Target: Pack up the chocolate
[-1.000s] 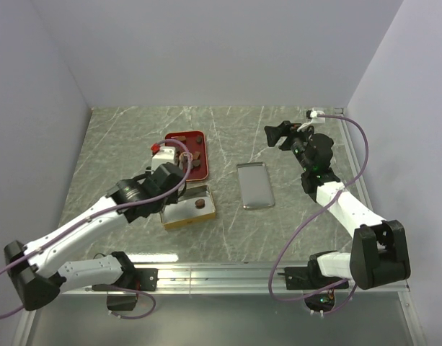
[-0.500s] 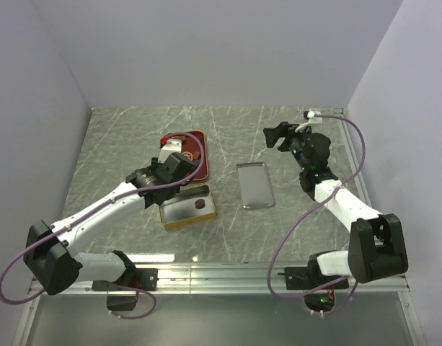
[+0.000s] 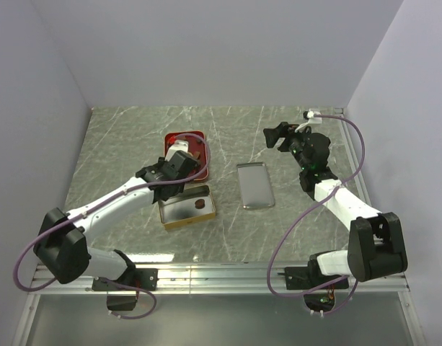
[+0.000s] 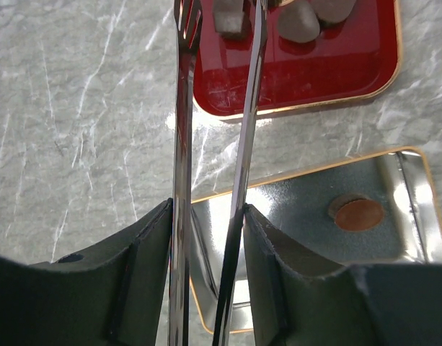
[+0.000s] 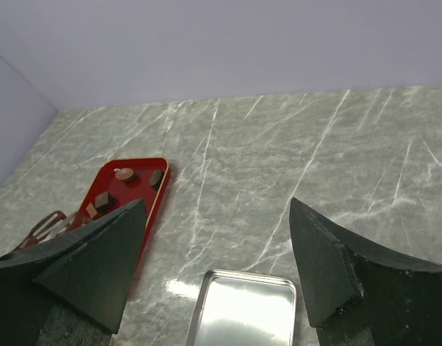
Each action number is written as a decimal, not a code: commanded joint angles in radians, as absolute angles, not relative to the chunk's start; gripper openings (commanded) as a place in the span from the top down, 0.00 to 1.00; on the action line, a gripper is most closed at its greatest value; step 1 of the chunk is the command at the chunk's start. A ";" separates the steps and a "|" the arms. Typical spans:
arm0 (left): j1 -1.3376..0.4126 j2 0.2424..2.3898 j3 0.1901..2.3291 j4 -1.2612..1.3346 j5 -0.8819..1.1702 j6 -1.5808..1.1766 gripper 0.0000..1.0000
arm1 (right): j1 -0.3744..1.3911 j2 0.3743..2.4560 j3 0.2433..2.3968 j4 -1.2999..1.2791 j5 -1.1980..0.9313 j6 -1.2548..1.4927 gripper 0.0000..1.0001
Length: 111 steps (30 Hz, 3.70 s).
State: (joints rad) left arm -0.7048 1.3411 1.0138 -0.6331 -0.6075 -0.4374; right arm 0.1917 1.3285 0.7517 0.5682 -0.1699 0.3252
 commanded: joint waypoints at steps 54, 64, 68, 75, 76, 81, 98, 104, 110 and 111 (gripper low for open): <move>-0.772 1.022 1.020 -0.646 -0.154 -0.393 0.70 | 0.179 1.339 0.799 0.595 -0.184 0.334 0.13; -0.819 1.002 1.014 -0.741 -0.163 -0.485 0.70 | 0.179 1.339 0.798 0.595 -0.183 0.334 0.13; -0.827 0.965 1.008 -0.768 -0.164 -0.515 0.71 | 0.179 1.339 0.799 0.595 -0.186 0.336 0.13; -0.834 0.946 1.000 -0.833 -0.160 -0.561 0.72 | 0.178 1.339 0.799 0.594 -0.187 0.337 0.13; -0.836 0.945 1.002 -0.842 -0.166 -0.564 0.72 | 0.179 1.341 0.799 0.594 -0.189 0.337 0.13; -0.838 0.943 1.000 -0.870 -0.170 -0.586 0.72 | 0.179 1.339 0.799 0.594 -0.189 0.337 0.13; -0.842 0.934 0.992 -0.931 -0.172 -0.611 0.72 | 0.179 1.345 0.802 0.594 -0.193 0.339 0.13; -0.842 0.939 0.994 -0.937 -0.187 -0.615 0.63 | 0.179 1.344 0.801 0.594 -0.193 0.339 0.13; -0.844 0.930 0.999 -0.937 -0.206 -0.618 0.56 | 0.179 1.344 0.801 0.595 -0.195 0.341 0.13; -0.842 0.931 1.000 -0.942 -0.210 -0.618 0.56 | 0.179 1.342 0.799 0.594 -0.195 0.341 0.13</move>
